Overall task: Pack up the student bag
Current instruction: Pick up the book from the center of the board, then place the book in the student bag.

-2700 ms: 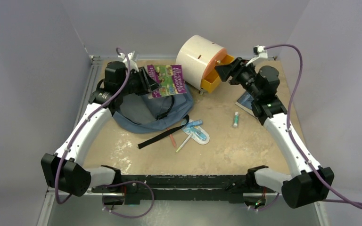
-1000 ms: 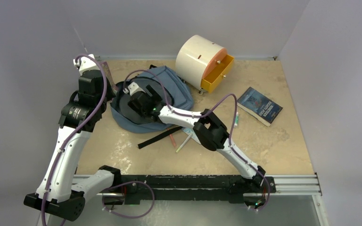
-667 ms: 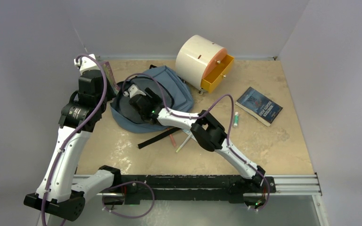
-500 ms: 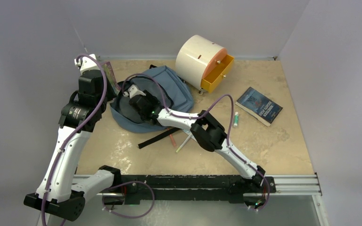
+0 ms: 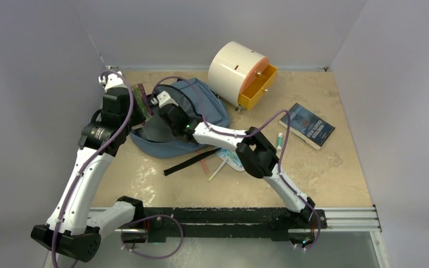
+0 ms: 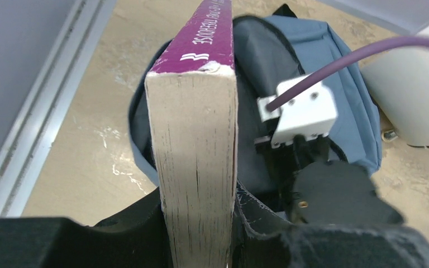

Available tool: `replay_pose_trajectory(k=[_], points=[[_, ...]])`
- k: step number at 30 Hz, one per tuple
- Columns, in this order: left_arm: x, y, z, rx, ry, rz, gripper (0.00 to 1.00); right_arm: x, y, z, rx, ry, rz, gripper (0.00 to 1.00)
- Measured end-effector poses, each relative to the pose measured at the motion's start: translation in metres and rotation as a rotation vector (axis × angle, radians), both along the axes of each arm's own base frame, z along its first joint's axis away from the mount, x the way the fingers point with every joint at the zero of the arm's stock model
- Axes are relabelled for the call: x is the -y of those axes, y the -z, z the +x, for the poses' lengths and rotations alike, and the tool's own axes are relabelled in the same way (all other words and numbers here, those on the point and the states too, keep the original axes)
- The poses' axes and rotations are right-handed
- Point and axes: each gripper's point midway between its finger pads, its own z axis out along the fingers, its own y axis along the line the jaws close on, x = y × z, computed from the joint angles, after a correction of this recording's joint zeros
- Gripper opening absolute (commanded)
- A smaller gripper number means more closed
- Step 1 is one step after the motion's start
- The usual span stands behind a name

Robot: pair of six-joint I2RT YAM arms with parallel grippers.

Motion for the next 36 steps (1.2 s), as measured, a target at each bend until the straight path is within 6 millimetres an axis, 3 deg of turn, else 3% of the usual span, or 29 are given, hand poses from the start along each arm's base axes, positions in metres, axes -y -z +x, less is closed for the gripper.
replay_pose_trajectory(k=[4,9,14,23,28,36], points=[[0.009,0.010,0.001,-0.025,0.017,-0.044,0.00,0.003,-0.028,0.006,-0.025,0.000,0.100,0.00],[0.019,0.019,0.007,-0.042,0.039,-0.092,0.00,0.008,-0.045,0.015,-0.098,-0.013,0.229,0.00],[0.024,0.035,0.021,-0.077,0.053,-0.153,0.00,0.011,-0.047,0.020,-0.177,-0.028,0.323,0.00],[-0.007,0.069,0.049,-0.132,-0.026,-0.391,0.00,0.010,-0.039,0.019,-0.251,-0.021,0.407,0.00],[0.011,0.089,0.049,-0.175,0.023,-0.530,0.00,0.010,-0.038,0.018,-0.269,-0.005,0.442,0.00],[0.034,0.107,0.048,-0.216,0.068,-0.682,0.00,0.013,-0.060,0.020,-0.276,0.014,0.521,0.00]])
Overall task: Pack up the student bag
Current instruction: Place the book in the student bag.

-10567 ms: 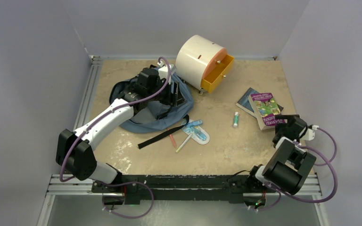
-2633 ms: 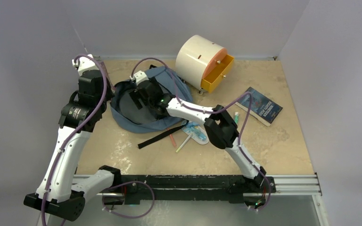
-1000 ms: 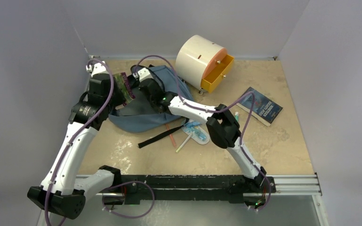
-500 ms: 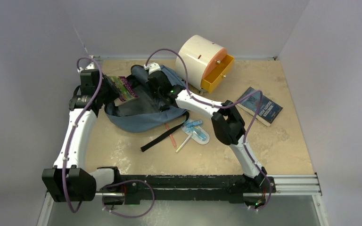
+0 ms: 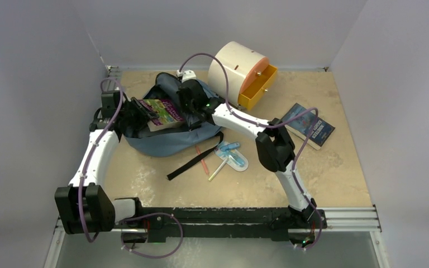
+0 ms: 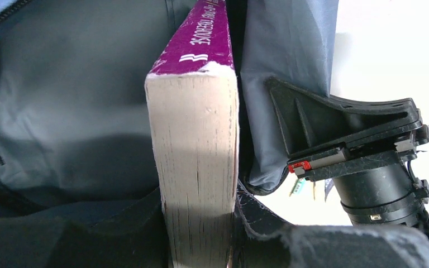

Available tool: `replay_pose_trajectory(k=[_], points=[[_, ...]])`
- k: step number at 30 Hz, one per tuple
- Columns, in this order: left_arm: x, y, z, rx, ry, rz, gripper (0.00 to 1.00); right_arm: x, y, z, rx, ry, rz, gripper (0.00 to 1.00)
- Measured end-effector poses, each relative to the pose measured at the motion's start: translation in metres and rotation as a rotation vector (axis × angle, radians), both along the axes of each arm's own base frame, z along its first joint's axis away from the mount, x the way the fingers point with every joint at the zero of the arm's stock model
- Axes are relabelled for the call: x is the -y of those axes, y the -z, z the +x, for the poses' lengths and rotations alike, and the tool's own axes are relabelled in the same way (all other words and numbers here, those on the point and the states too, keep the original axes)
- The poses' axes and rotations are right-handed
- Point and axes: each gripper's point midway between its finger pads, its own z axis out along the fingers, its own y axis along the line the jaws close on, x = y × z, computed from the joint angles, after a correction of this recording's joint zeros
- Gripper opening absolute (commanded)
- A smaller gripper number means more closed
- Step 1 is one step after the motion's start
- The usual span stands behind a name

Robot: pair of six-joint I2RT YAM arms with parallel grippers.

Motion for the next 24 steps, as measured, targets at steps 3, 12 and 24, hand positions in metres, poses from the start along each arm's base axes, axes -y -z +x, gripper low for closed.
replay_pose_trajectory(k=[3,12,24], points=[[0.005,0.004,0.004,-0.003,0.001,-0.043,0.00,-0.002,-0.003,-0.001,-0.011,0.001,0.024,0.00],[0.016,-0.003,0.025,0.057,0.012,-0.146,0.00,0.000,-0.010,-0.006,-0.041,0.007,0.096,0.00],[0.030,0.020,0.048,0.098,0.020,-0.290,0.00,-0.003,-0.014,-0.005,-0.083,0.042,0.187,0.00]])
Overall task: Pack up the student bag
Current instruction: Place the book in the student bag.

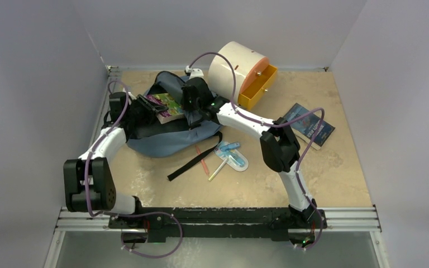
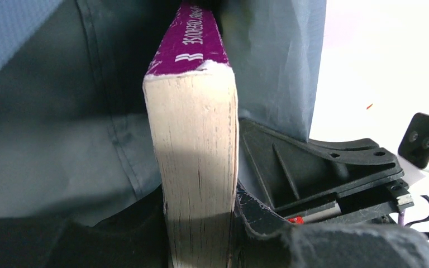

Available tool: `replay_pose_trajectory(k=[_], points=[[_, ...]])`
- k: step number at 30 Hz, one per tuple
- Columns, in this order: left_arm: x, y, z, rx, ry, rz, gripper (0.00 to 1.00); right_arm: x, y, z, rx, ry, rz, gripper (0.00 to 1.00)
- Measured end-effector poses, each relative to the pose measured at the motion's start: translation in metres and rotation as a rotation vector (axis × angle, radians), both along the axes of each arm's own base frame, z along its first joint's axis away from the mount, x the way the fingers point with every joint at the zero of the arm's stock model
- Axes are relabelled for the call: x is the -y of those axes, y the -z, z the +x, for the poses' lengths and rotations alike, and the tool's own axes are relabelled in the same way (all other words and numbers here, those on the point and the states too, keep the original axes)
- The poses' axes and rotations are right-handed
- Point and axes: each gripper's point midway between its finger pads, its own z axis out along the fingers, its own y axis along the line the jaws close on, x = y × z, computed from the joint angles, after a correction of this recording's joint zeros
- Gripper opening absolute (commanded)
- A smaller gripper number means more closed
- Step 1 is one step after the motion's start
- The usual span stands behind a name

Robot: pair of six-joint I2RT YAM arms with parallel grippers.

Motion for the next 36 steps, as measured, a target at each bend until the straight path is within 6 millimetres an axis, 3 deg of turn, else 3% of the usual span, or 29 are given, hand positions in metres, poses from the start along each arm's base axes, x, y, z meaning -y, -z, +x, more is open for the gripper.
replay_pose_trajectory(k=[10,20,27,36], points=[[0.012,0.017,0.027,0.036,0.042,-0.072,0.00,0.002,-0.002,0.004,-0.015,0.047,0.034,0.00],[0.049,0.043,0.048,0.031,0.116,-0.086,0.00,0.002,-0.003,0.004,-0.021,0.054,0.043,0.00],[0.052,0.050,0.065,0.032,0.120,-0.071,0.01,0.006,-0.003,0.008,-0.017,0.068,0.041,0.00],[0.053,0.058,0.073,0.041,0.145,-0.011,0.47,0.009,-0.003,0.011,-0.016,0.076,0.040,0.00]])
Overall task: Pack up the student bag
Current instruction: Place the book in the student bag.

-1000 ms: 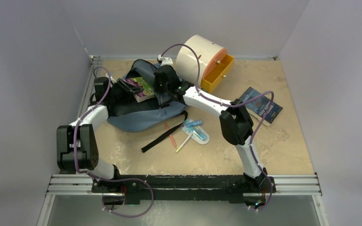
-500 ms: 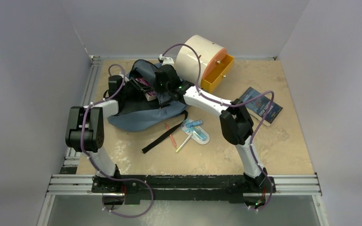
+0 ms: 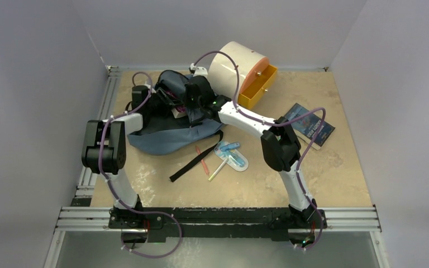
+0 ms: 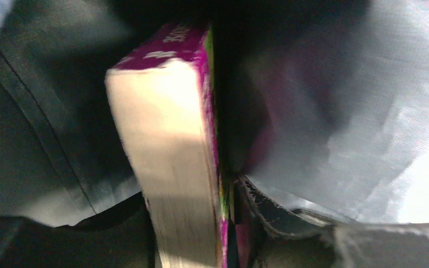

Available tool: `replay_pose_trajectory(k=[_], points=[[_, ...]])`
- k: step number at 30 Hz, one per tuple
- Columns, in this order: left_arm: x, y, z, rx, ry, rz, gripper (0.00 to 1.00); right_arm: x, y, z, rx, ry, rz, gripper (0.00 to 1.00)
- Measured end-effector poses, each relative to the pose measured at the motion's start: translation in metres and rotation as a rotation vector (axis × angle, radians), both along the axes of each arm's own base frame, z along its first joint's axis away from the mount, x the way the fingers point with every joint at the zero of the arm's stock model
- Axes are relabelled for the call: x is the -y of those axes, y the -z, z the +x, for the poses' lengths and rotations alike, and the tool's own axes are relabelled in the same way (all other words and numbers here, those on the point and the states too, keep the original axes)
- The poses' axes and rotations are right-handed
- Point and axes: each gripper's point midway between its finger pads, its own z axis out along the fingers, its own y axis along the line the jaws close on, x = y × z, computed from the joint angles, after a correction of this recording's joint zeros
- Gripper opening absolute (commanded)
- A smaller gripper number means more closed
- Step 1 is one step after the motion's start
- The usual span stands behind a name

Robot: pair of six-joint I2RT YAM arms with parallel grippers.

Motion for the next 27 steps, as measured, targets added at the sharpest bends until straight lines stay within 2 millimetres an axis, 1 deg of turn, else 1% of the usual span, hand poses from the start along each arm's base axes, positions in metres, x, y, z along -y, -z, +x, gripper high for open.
replay_pose_trajectory(k=[3,7,10,15,20,22,24,27], points=[[-0.004,0.006,0.001,-0.017,-0.014,0.044,0.60,-0.001,0.000,-0.001,0.000,-0.002,0.000,0.00],[-0.011,0.011,-0.001,-0.055,-0.033,0.112,0.67,-0.001,0.000,-0.001,0.001,-0.003,-0.001,0.00],[-0.018,0.007,-0.004,-0.071,-0.048,0.176,0.70,-0.002,0.000,-0.002,0.005,-0.002,-0.006,0.00],[-0.033,-0.012,-0.006,-0.077,-0.083,0.272,0.72,-0.002,0.000,-0.002,0.013,-0.002,-0.017,0.00],[-0.050,-0.022,-0.009,-0.079,-0.115,0.382,0.73,-0.001,0.001,-0.003,0.021,-0.008,-0.033,0.00],[-0.057,-0.023,-0.010,-0.083,-0.126,0.432,0.73,0.000,0.002,-0.003,0.020,-0.009,-0.042,0.00],[-0.065,-0.020,-0.011,-0.097,-0.136,0.481,0.74,0.000,0.003,-0.004,0.023,-0.010,-0.052,0.05],[-0.074,-0.015,-0.016,-0.125,-0.143,0.539,0.74,0.001,0.003,-0.004,0.032,-0.007,-0.066,0.09]])
